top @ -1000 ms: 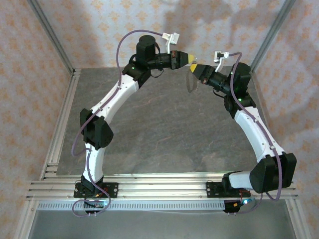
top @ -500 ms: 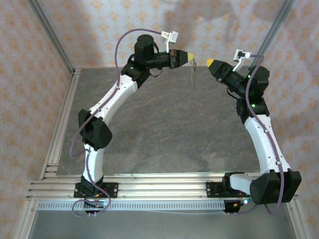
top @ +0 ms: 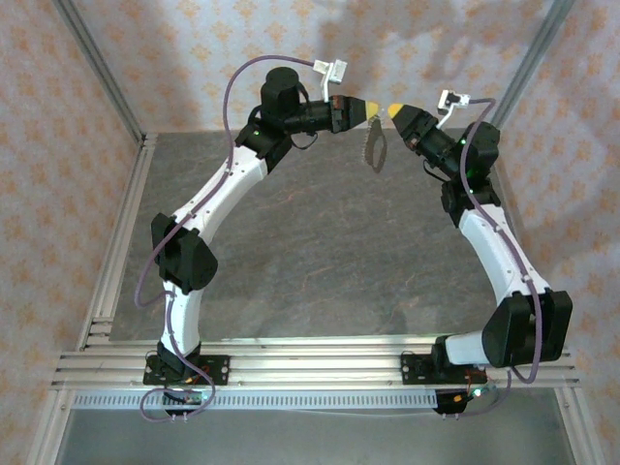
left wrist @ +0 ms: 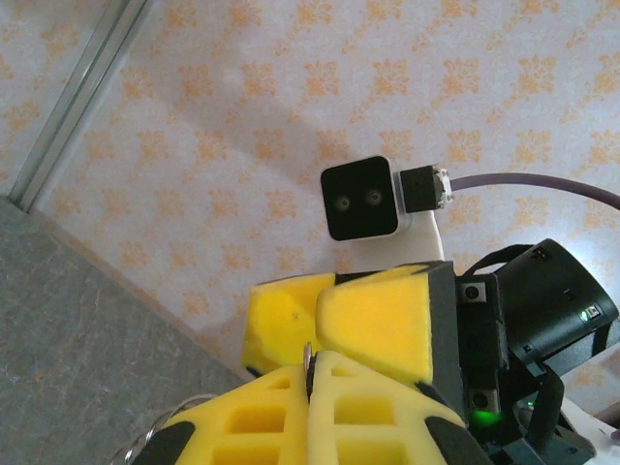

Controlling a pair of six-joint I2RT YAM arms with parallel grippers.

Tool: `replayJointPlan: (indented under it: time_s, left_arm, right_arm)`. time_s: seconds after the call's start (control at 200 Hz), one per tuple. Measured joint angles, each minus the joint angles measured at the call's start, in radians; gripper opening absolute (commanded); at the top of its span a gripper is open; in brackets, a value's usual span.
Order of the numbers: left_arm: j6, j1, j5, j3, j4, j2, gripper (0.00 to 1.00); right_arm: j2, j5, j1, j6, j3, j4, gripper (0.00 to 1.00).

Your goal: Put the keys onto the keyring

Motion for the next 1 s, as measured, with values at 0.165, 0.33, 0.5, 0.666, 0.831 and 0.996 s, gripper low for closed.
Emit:
replayJointPlan:
  time_s: [0.165, 0.33, 0.5, 0.666, 0.831, 0.996]
  left_arm:
    - [-0.003, 0.0, 0.0, -0.001, 0.009, 0.0, 0.0]
    - [-0.003, 0.0, 0.0, -0.003, 0.014, 0.0, 0.0]
    - [-0.003, 0.0, 0.0, -0.006, 0.016, 0.0, 0.0]
    - [-0.003, 0.0, 0.0, -0.006, 0.018, 0.0, 0.0]
    - [-0.006, 0.001, -0.011, -0.006, 0.019, 0.0, 0.0]
    - [-0.01, 0.001, -0.019, -0.006, 0.02, 0.0, 0.0]
  right_arm:
    - [0.011, 0.003, 0.024, 0.01, 0.0, 0.022, 0.3]
    - [0.016, 0.003, 0.028, 0.014, 0.0, 0.036, 0.26]
    - [0.025, 0.003, 0.031, 0.022, 0.008, 0.047, 0.22]
    - [0.032, 0.0, 0.035, 0.026, 0.021, 0.055, 0.16]
    - [0.04, -0.006, 0.039, 0.032, 0.029, 0.066, 0.04]
    - [0.042, -0.01, 0.039, 0.032, 0.031, 0.073, 0.0]
